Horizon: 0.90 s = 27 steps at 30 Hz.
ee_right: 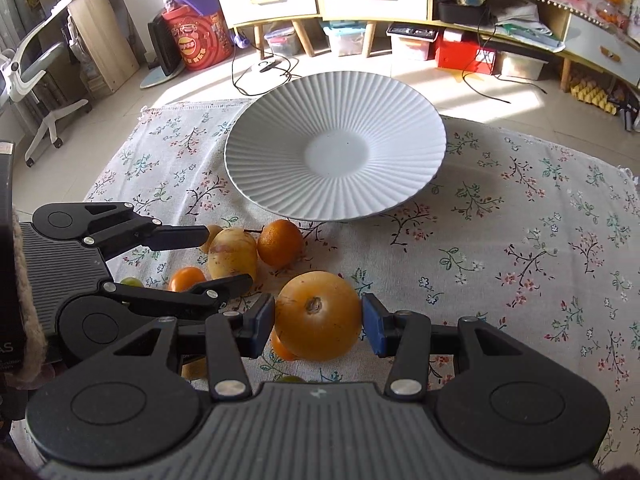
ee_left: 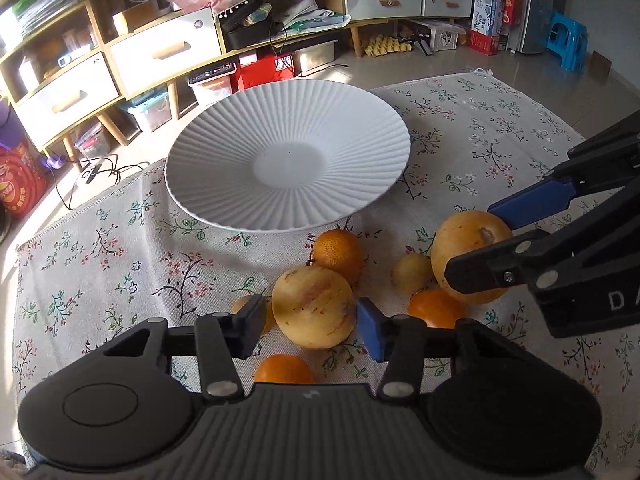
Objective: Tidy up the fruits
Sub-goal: 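Grasp the large tan fruit with the right tool while the left tool grasps the pale speckled fruit, then carry both fruits over the white plate and open both tools to release them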
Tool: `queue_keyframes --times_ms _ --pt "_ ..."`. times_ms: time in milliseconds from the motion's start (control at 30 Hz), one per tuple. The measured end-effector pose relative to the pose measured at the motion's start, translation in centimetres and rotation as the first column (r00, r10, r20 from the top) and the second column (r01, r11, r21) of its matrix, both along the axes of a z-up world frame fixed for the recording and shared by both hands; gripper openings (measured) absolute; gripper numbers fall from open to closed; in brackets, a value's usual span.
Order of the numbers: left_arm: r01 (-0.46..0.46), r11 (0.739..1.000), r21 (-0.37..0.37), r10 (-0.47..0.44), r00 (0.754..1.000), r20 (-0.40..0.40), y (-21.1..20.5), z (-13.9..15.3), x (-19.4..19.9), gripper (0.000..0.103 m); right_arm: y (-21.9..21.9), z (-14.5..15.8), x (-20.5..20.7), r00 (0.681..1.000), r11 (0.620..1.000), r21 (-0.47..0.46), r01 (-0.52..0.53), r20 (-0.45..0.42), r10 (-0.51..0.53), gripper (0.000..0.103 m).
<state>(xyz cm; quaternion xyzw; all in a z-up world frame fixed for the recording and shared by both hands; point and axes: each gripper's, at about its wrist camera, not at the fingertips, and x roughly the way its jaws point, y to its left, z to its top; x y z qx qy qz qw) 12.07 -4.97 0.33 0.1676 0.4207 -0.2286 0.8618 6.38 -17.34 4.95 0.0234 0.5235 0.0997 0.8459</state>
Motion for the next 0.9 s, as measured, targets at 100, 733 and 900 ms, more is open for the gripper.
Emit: queue_keyframes --times_ms 100,733,900 --pt "0.009 1.0 0.015 -0.009 1.0 0.022 -0.3 -0.3 -0.1 0.047 0.1 0.0 -0.1 1.0 1.0 -0.005 -0.001 0.001 0.001 0.043" --pt "-0.025 1.0 -0.009 0.026 0.998 0.057 -0.4 1.7 -1.6 0.044 -0.6 1.2 -0.6 0.999 1.0 -0.001 0.02 0.044 -0.02 0.043" --pt "-0.034 0.999 -0.034 0.036 0.996 0.078 -0.4 2.9 -1.6 0.044 -1.3 1.5 -0.2 0.997 0.999 0.009 0.042 0.058 -0.042 0.043"
